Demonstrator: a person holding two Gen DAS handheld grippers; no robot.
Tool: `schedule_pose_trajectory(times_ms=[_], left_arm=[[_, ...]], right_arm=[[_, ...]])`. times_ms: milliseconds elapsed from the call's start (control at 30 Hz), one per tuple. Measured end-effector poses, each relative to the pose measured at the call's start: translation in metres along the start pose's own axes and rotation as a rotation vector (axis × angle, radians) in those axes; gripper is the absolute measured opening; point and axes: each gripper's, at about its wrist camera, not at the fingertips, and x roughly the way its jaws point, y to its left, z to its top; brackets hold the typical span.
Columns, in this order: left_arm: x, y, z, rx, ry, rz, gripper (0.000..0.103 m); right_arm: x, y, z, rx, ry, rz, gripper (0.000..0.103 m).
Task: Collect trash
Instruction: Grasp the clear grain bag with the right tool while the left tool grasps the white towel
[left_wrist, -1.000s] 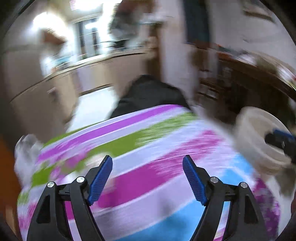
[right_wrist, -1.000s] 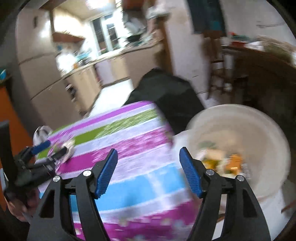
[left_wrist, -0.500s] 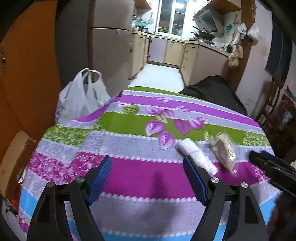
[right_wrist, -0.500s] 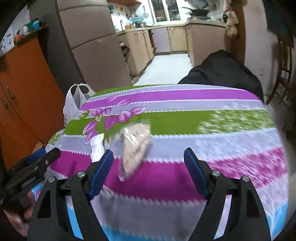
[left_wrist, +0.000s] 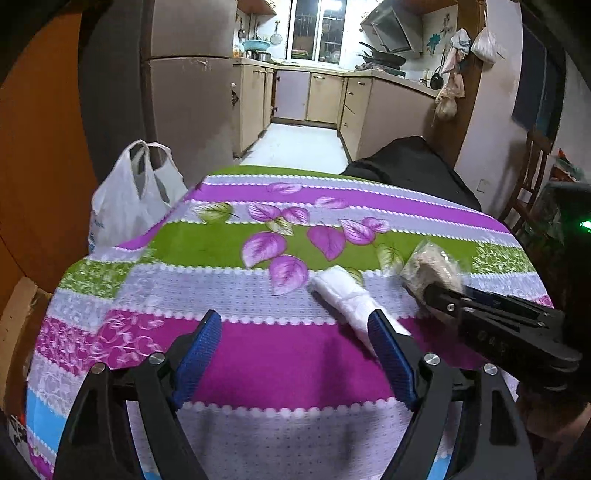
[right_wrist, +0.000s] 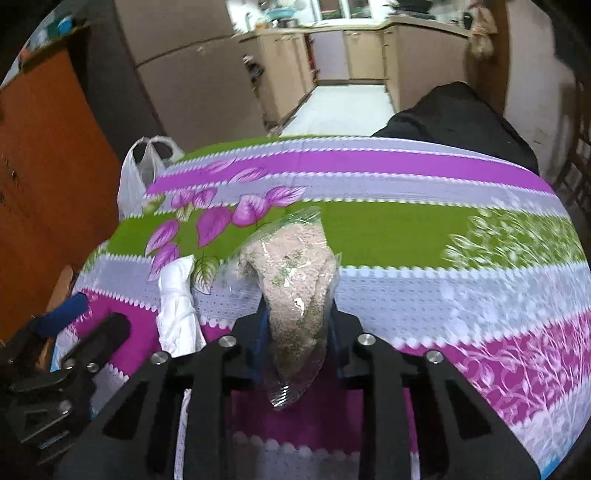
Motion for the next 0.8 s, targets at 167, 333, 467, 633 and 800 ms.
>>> schedule_pose_trajectory(times_ms=[167,333,467,633,800], left_arm=[[0.008,-0.016,0.002,0.006,-0.019,0.004,0.082],[0.028,-0.039,0.006,0.057,0.026,0.045,0.082],[0.038,-0.050,0.003,0.084,0.039,0.101,0.082],[0.046,-0.054,0.002,0.087,0.055,0.123,0.082],[0.050,-0.052,0.000,0.071,0.088,0.081,0.044]], right_arm=[[-0.038,-0.024,-0.013,0.083,-0.068,-0.017,0.024],[-0.079,-0.033,-0.039,0.093,-0.093,-0.015,0.025],[-0.097,-0.034,-0.054,0.101,-0.102,-0.003,0.025],[-0.108,-0.031,-0.062,0.083,-0.106,0.013,0.025],[-0.120,-0.032,-0.074,0.073,-0.115,0.024,0.025]])
